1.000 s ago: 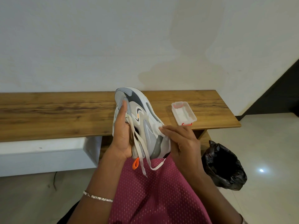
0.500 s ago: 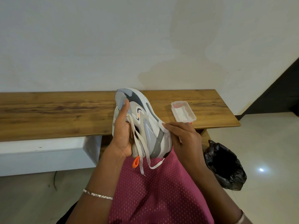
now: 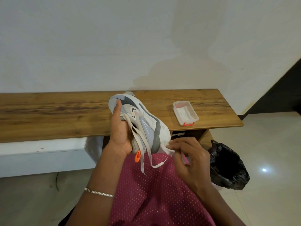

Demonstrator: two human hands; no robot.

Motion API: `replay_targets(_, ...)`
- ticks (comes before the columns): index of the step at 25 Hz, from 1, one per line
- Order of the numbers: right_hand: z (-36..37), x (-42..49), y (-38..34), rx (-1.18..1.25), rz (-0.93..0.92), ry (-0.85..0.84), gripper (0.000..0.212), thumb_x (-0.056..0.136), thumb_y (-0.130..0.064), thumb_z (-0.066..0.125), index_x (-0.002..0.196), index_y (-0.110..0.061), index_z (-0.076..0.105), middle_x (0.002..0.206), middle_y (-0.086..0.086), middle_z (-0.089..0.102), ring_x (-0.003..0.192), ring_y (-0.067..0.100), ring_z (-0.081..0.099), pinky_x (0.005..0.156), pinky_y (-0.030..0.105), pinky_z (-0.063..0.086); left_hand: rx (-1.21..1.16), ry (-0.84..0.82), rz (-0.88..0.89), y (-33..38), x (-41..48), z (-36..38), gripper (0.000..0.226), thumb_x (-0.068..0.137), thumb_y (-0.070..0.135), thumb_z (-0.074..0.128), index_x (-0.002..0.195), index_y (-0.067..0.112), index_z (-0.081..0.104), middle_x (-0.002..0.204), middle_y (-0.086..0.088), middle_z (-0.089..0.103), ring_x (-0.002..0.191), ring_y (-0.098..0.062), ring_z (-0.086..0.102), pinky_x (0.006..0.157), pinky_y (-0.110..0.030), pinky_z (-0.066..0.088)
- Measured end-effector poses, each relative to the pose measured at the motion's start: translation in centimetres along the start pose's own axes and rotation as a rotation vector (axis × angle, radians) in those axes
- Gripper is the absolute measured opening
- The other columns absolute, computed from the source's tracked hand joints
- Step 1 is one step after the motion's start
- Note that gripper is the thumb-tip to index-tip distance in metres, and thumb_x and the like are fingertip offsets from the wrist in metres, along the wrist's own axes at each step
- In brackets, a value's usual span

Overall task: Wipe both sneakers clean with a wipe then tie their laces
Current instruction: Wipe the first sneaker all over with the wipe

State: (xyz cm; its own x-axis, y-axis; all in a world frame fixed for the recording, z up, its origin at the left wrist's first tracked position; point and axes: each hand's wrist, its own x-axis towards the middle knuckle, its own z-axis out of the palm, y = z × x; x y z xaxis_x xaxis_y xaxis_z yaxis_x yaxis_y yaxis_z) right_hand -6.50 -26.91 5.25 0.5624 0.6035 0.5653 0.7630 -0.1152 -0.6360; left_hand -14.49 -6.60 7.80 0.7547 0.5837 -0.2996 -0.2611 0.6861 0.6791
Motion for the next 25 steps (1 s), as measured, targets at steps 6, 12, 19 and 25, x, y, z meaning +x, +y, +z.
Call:
replay_targets(6, 1.9, 1.0, -3.7, 0.064, 0.145, -0.125, 0.032, 0.075, -0.054, 0.076, 0.073, -0.027, 0.059, 0.071, -0.016, 0.059, 0.069, 0.008, 0.057, 0.057, 0.017, 0.043, -0.029, 0.080, -0.012, -0.2, -0.7, 1.3, 0.076, 0.087, 0.075, 0.049, 0.126, 0.013, 0.068, 0.117, -0.014, 0.063, 0.108, -0.030, 0.063, 0.104, -0.051, 0.050)
replay_targets(12, 4.1, -0.6, -3.6, -0.009, 0.166, -0.037, 0.036, 0.077, -0.029, 0.084, 0.105, -0.025, 0.061, 0.095, -0.013, 0.064, 0.084, 0.004, 0.060, 0.068, 0.007, 0.043, -0.023, 0.071, -0.013, 0.7, -1.2, 1.3, 0.079, 0.090, 0.073, 0.048, 0.137, 0.011, 0.061, 0.115, -0.013, 0.067, 0.105, -0.026, 0.068, 0.082, -0.040, 0.059)
replay_targets(19, 2.2, 1.9, -3.2, -0.017, 0.113, -0.101, 0.010, 0.088, -0.023, 0.075, 0.094, -0.018, 0.068, 0.084, -0.009, 0.063, 0.072, 0.005, 0.057, 0.056, 0.027, 0.050, 0.147, 0.040, -0.010, 1.2, -1.6, 0.9, 0.084, 0.086, 0.078, 0.044, 0.135, 0.012, 0.062, 0.129, -0.019, 0.064, 0.124, -0.032, 0.062, 0.104, -0.046, 0.050)
replay_targets(25, -1.3, 10.7, -1.7, -0.178, 0.106, 0.024, 0.009, 0.094, -0.018, 0.066, 0.099, -0.010, 0.065, 0.085, -0.009, 0.056, 0.067, -0.002, 0.048, 0.064, 0.002, 0.038, 0.329, -0.033, -0.040, 0.9, -2.3, 1.5, 0.093, 0.084, 0.085, 0.034, 0.130, 0.010, 0.065, 0.133, -0.027, 0.061, 0.116, -0.032, 0.065, 0.099, -0.045, 0.054)
